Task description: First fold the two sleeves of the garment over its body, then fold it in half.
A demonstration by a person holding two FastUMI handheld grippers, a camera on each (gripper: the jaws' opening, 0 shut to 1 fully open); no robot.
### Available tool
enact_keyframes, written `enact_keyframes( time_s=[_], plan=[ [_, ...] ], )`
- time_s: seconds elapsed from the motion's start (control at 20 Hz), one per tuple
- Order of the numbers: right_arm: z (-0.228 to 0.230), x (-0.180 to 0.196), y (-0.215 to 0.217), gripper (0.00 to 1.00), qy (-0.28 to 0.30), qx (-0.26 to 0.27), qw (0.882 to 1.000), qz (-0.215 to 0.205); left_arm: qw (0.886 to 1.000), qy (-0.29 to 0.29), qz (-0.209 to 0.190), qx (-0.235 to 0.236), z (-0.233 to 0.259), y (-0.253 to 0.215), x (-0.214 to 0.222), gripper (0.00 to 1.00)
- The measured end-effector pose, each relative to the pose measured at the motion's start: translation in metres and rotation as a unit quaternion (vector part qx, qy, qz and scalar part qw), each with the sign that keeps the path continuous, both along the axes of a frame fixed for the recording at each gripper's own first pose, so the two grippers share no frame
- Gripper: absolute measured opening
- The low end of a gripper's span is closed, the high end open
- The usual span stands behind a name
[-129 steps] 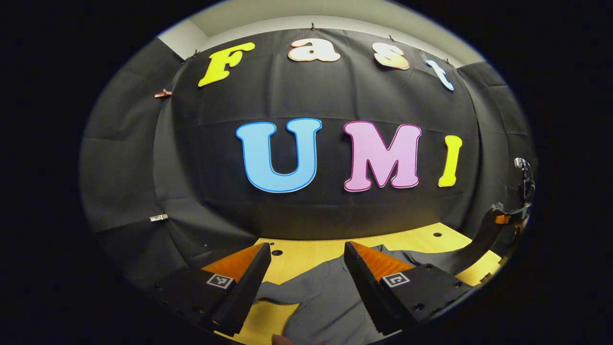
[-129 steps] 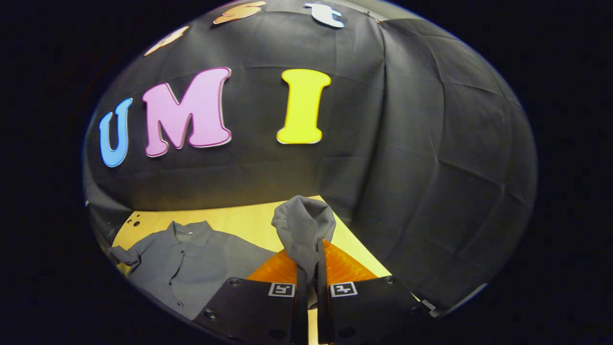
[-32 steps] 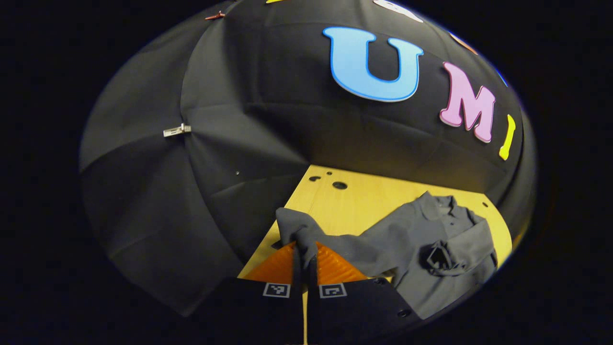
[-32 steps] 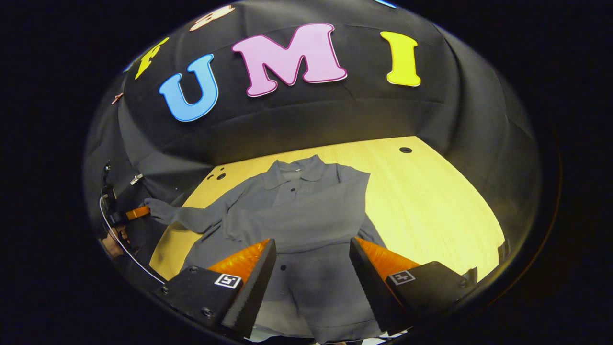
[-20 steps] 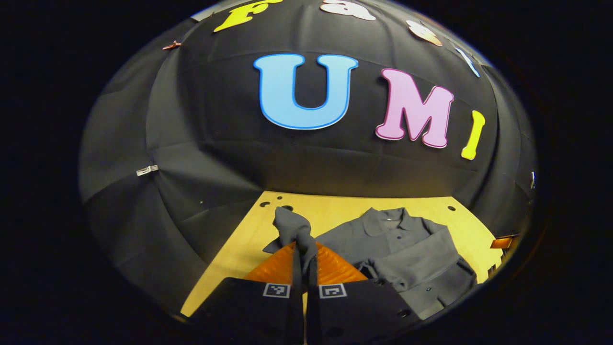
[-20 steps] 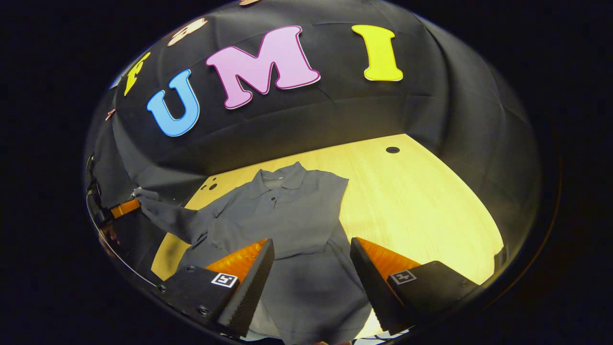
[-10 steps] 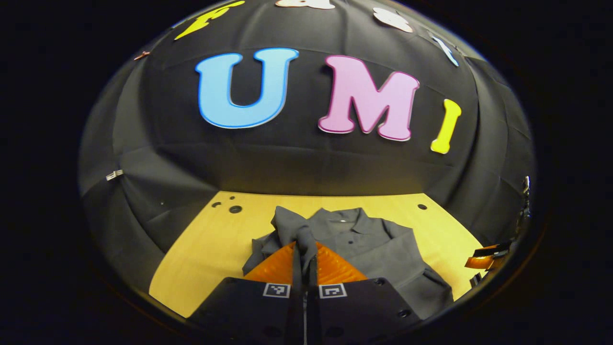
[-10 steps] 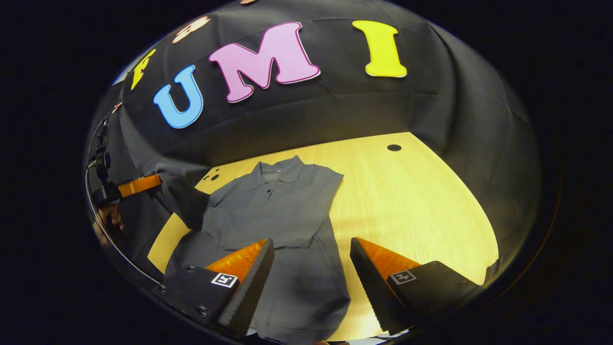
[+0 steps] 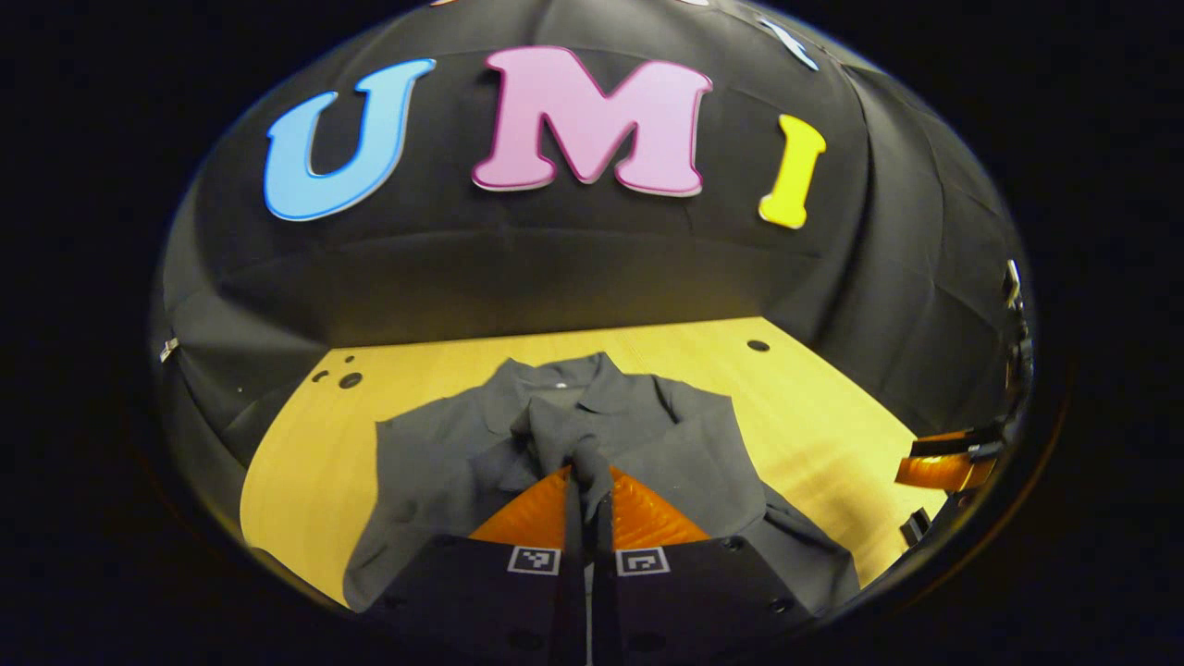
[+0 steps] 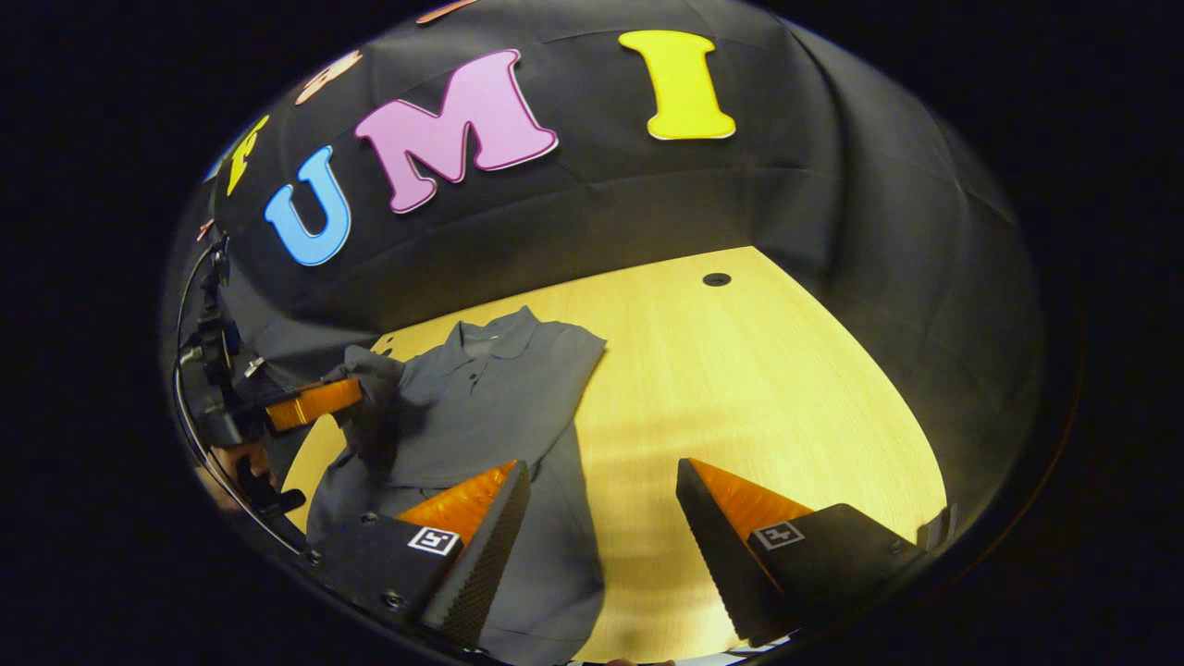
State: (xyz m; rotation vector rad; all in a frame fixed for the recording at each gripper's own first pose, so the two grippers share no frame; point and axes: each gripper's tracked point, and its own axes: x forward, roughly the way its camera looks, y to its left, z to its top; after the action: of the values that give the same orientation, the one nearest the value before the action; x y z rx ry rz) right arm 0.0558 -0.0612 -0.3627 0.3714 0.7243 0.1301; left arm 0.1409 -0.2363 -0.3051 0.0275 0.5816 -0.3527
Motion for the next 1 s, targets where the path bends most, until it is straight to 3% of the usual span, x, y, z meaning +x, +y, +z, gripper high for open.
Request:
enact_keyframes(
  time_s=[0.5, 0.95, 1.0],
  plan=[
    [-0.027, 0.001, -0.04, 0.99, 0.025, -0.015, 0.999, -0.013, 0.998, 0.052, -0.025, 0.022, -0.078, -0.05, 0.001, 0.07],
    [-0.03, 0.002, -0.037, 0.99, 0.032, -0.007, 0.999, -0.012, 0.992, 0.073, -0.098, -0.018, -0.081, -0.095, -0.027, 0.62],
    [-0.029, 0.001, -0.034, 0.99, 0.031, -0.007, 0.999, -0.011, 0.991, 0.07, -0.111, -0.024, -0.077, -0.1, -0.032, 0.64]
  ],
)
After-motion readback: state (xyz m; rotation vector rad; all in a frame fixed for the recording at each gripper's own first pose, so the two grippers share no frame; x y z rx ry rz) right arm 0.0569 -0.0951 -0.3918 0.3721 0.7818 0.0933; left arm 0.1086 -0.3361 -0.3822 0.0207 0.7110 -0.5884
